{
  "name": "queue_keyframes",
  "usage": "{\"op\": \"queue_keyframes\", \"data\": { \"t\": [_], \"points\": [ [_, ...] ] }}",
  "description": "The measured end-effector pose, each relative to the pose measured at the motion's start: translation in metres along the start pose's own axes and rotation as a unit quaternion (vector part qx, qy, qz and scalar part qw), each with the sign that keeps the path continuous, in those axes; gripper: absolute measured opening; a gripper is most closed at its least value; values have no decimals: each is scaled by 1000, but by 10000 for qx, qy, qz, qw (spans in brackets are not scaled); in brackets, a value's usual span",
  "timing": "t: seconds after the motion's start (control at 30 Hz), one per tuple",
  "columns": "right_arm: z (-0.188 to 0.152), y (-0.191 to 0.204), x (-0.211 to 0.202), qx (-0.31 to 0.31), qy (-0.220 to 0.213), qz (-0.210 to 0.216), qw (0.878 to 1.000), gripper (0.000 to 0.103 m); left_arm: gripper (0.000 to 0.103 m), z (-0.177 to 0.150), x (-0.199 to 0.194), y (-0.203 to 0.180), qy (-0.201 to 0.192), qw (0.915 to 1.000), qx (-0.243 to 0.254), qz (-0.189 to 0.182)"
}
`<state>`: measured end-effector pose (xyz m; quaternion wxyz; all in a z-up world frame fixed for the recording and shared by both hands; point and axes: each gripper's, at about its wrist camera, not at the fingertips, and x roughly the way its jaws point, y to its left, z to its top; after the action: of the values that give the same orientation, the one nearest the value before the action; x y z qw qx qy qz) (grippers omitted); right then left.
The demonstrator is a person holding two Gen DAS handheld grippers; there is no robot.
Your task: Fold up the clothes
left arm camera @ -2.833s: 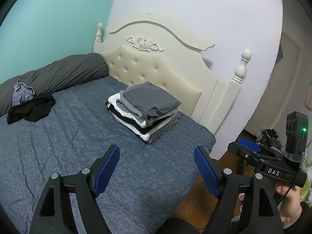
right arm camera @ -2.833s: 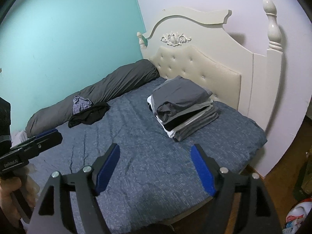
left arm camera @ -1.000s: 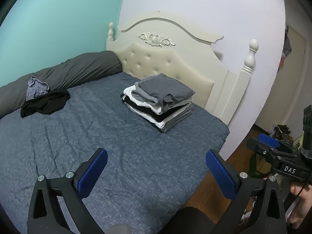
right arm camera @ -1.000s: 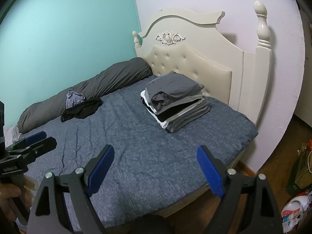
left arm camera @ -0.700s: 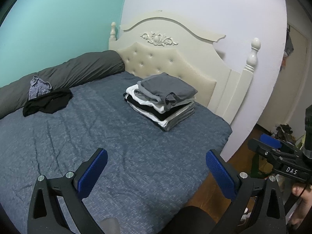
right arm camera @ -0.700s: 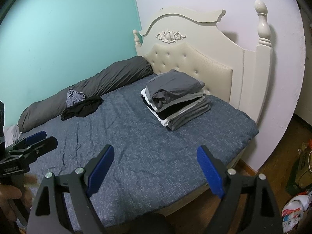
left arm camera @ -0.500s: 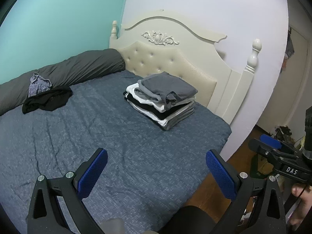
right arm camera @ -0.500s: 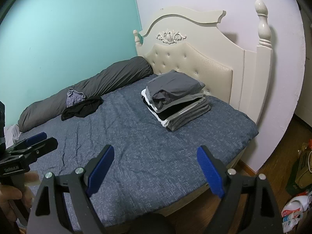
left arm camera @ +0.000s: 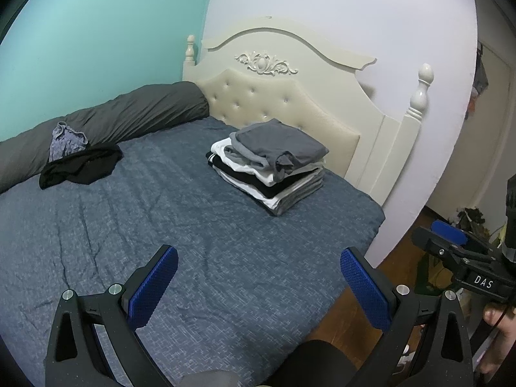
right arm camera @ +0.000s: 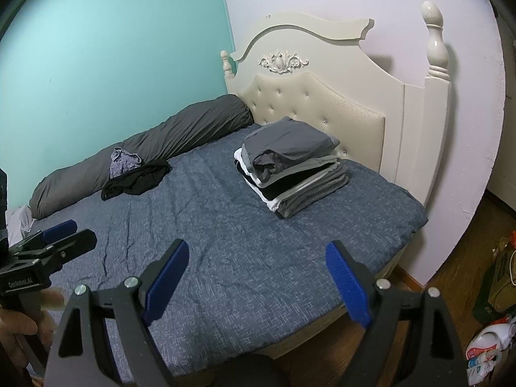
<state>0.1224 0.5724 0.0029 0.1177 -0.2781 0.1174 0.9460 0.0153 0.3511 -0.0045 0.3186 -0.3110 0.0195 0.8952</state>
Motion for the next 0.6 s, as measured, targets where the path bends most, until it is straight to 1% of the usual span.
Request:
{"op": "queue_keyframes", "data": {
  "t": [0.07, 0.17, 0.2, 0.37, 0.47, 0.6],
  "points": [
    [0, 0, 0, 1, -9, 4, 10000, 88, 103, 0, -1, 0, -17, 10000, -6, 1],
    [0, -1, -2, 23, -32, 9, 10000, 96, 103, 1, -1, 1, -30, 10000, -9, 9],
    [0, -1, -2, 24, -35, 10, 10000, 97, 103, 1, -2, 1, -29, 10000, -2, 12],
    [1, 0, -1, 30, -29, 13, 10000, 99, 103, 2, -2, 0, -32, 10000, 33, 25],
    [2, 0, -1, 52, -23, 12, 10000, 102, 103, 2, -2, -1, -25, 10000, 57, 27],
    [2, 0, 0, 70, -20, 14, 10000, 102, 103, 3, -3, -3, -33, 10000, 66, 53]
  ]
}}
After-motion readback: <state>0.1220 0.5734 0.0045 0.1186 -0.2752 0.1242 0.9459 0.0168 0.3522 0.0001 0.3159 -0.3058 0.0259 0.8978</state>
